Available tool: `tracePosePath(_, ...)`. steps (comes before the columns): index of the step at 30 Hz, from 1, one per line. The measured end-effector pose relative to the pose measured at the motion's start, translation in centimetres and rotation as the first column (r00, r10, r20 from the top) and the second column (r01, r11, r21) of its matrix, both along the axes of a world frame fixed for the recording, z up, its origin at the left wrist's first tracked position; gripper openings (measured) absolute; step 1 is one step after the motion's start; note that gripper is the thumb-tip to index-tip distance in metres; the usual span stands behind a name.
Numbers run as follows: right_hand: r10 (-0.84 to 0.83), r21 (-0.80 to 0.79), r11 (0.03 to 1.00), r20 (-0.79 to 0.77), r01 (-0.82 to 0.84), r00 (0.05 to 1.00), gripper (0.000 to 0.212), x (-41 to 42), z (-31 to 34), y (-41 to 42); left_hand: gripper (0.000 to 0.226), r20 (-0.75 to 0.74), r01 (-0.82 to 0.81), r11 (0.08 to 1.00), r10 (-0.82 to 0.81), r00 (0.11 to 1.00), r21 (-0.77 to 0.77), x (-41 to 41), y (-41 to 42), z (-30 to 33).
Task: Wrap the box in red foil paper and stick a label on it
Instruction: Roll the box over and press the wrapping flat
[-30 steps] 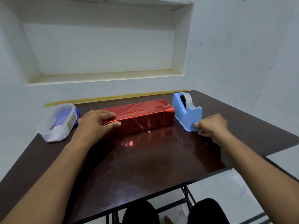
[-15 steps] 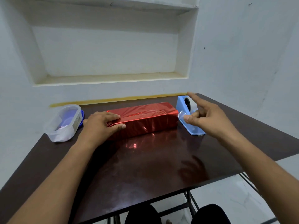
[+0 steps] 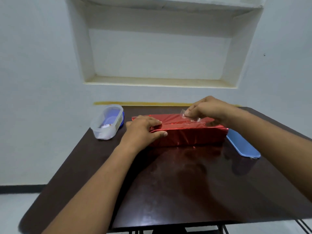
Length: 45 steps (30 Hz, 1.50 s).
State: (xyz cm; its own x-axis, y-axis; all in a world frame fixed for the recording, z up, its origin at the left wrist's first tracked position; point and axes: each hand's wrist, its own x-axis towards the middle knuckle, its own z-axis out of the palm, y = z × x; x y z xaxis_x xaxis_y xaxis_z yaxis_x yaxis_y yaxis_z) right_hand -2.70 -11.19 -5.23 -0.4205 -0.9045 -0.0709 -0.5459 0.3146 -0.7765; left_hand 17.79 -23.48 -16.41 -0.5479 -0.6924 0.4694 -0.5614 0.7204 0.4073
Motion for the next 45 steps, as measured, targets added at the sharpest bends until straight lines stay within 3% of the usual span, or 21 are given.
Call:
tracePosePath(4,0.145,0.149,0.981,-0.132,-0.125,0.981,0.013,0.9,0.8,-4.5,0.093,-0.036,0.012,0.997,-0.009,0.999,0.081,0.2,0.3,0.3)
tracePosePath(7,0.227,0.273,0.945,-0.145,-0.181,0.963,0.010,1.4,0.7,-7.1,0.118,-0.064,0.012,0.992,-0.004,0.998,0.123,0.1,0.1,0.2)
tracePosePath(10,0.267,0.366,0.909,-0.141,-0.201,0.953,0.008,1.5,0.3,-8.7,0.128,-0.093,0.018,0.988,-0.004,0.996,0.155,0.1,-0.2,0.1)
tracePosePath(13,0.293,0.413,0.885,-0.139,-0.213,0.946,0.011,1.6,-0.1,-9.7,0.128,-0.113,0.026,0.986,-0.007,0.994,0.165,0.2,-0.3,0.1)
tracePosePath(19,0.363,0.465,0.843,-0.122,-0.270,0.924,0.038,1.8,-0.7,-10.5,0.120,-0.140,0.039,0.983,-0.014,0.990,0.178,0.3,-0.2,0.1)
tracePosePath(38,0.343,0.466,0.859,-0.217,-0.212,0.914,0.019,2.2,-1.3,-11.8,0.112,-0.181,0.024,0.983,0.009,0.983,0.182,0.3,0.3,0.2)
tracePosePath(45,0.371,0.639,0.764,-0.324,-0.087,0.870,0.032,3.0,-0.3,-12.9,0.103,-0.179,0.024,0.985,0.008,0.984,0.173,0.3,0.4,0.3)
